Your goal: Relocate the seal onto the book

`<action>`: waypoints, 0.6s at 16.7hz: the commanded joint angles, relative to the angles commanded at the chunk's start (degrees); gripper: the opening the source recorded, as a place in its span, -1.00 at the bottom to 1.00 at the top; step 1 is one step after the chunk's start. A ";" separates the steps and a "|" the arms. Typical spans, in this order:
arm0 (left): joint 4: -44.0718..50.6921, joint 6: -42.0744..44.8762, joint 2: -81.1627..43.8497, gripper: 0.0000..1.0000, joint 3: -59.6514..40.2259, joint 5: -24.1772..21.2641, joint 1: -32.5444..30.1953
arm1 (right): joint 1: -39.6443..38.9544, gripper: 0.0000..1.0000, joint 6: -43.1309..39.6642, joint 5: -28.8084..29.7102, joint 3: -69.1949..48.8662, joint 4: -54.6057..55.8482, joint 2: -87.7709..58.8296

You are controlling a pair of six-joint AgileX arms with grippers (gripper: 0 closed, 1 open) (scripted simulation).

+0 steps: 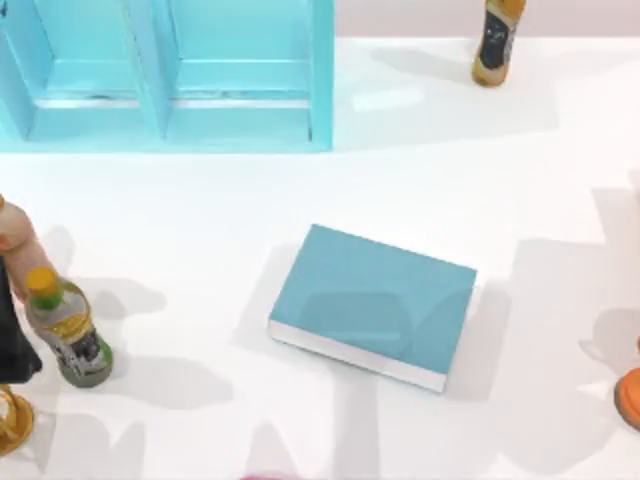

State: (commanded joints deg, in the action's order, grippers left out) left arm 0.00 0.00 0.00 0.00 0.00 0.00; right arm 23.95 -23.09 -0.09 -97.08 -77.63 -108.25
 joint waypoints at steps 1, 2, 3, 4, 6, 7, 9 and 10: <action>0.00 0.00 0.00 1.00 0.00 0.00 0.00 | 0.28 1.00 -0.27 0.00 -1.13 -0.82 -1.15; 0.00 0.00 0.00 1.00 0.00 0.00 0.00 | 0.42 1.00 -0.40 0.01 -1.68 -1.23 -1.71; 0.00 0.00 0.00 1.00 0.00 0.00 0.00 | 0.42 1.00 -0.40 0.01 -1.68 -1.23 -1.71; 0.00 0.00 0.00 1.00 0.00 0.00 0.00 | 0.42 1.00 -0.40 0.01 -1.68 -1.23 -1.71; 0.00 0.00 0.00 1.00 0.00 0.00 0.00 | 0.12 1.00 -0.34 0.02 -1.53 -1.09 -1.56; 0.00 0.00 0.00 1.00 0.00 0.00 0.00 | 0.14 1.00 -0.32 0.02 -1.36 -0.91 -1.60; 0.00 0.00 0.00 1.00 0.00 0.00 0.00 | 0.21 1.00 -0.21 0.01 0.71 1.16 -1.96; 0.00 0.00 0.00 1.00 0.00 0.00 0.00 | 0.21 1.00 -0.17 0.01 2.46 3.06 -2.24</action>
State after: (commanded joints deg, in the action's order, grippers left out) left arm 0.00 0.00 0.00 0.00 0.00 0.00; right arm 24.16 -23.26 -0.08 -94.62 -74.57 -110.48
